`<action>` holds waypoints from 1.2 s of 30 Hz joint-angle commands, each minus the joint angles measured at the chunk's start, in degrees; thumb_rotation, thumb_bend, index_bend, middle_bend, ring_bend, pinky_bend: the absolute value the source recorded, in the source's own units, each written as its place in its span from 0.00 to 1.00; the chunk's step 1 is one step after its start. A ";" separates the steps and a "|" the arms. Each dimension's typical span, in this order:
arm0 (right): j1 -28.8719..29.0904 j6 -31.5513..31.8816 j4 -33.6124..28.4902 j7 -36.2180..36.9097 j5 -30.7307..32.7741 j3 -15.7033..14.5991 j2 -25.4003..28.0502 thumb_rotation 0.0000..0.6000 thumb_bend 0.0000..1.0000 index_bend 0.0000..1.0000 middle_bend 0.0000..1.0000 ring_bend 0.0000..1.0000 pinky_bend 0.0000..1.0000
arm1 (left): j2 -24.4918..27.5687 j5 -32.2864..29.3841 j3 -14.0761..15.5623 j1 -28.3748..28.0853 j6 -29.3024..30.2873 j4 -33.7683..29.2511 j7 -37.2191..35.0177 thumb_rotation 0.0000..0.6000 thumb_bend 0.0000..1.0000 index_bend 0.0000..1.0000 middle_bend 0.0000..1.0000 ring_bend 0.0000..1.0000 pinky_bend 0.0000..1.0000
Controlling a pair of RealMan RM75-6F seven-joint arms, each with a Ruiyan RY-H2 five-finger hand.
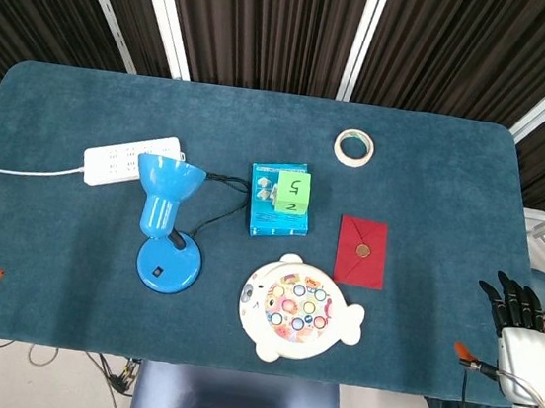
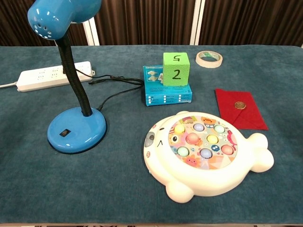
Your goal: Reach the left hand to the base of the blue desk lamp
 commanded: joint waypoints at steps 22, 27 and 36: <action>-0.18 0.41 -0.18 -0.91 1.67 0.87 -0.90 1.00 0.14 0.14 0.01 0.02 0.00 | -9.21 11.14 2.69 -6.50 -6.07 5.94 4.98 1.00 0.56 0.19 0.70 0.70 0.79; -0.31 0.79 -0.19 -1.01 1.93 1.16 -0.85 1.00 0.14 0.14 0.01 0.02 0.00 | -11.74 10.74 3.75 -9.39 -12.56 5.40 6.77 1.00 0.57 0.18 0.73 0.73 0.81; -0.36 0.63 -0.17 -1.79 2.52 1.31 -0.75 1.00 0.14 0.14 0.01 0.02 0.00 | -16.10 6.50 4.38 -13.63 -23.68 6.44 10.99 1.00 0.57 0.15 0.73 0.73 0.81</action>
